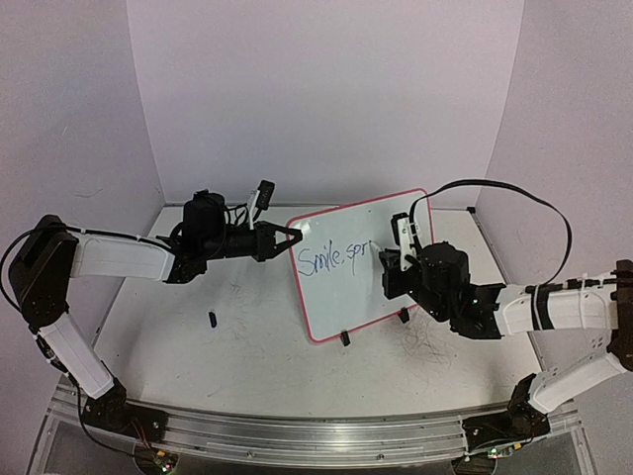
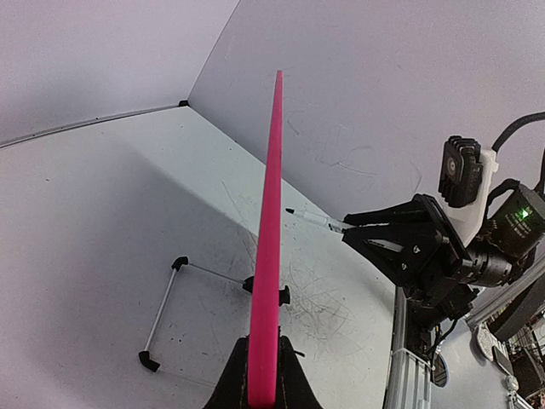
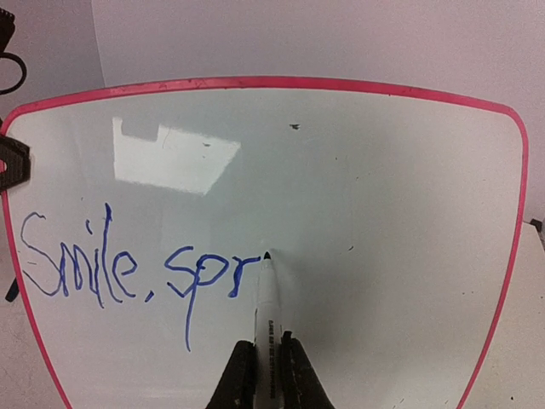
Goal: Write a sentence on the whiteboard
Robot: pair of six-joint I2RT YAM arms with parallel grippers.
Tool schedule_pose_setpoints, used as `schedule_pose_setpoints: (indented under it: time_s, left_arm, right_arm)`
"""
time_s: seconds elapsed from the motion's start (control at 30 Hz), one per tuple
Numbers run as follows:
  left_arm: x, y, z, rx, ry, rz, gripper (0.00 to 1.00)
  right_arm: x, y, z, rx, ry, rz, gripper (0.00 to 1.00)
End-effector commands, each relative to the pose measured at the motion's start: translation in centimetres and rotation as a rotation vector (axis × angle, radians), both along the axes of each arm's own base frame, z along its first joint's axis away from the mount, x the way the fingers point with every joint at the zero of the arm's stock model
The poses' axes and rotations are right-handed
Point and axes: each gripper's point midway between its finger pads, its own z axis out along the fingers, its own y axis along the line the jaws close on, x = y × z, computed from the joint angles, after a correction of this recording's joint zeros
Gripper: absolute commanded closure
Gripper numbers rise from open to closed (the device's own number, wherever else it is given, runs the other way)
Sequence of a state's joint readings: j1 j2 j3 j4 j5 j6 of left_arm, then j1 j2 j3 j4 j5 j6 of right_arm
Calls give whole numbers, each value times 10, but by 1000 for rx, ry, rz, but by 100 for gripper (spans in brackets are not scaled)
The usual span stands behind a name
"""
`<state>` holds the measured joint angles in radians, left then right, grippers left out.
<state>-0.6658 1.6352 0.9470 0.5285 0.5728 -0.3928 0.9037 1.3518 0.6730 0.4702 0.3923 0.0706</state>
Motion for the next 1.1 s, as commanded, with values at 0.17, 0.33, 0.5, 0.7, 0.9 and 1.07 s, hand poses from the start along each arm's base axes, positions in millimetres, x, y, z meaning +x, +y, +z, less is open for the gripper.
schedule_pose_setpoints:
  time_s: [0.17,0.33,0.5,0.7,0.9,1.07]
  left_arm:
    - [-15,-3,-28,99,18,-45,100]
    - [-15,-3,-28,99,20,-47,100]
    - [-16,-3,-28,98,17,-46,100]
    - [-16,-3,-27,98,15,-46,100]
    - [-16,-3,-27,97,15,-47,100]
    - [-16,-3,-28,99,18,-47,100]
  right_arm:
    - [-6,1,-6,9,16,36,100]
    - [-1,2,-8,2,19,17,100]
    - [5,2,-10,-6,20,-12,100]
    - [7,-6,-14,-6,29,-63,100]
    - [10,-11,-9,3,14,-98,100]
    - [12,-6,1,21,-25,-79,100]
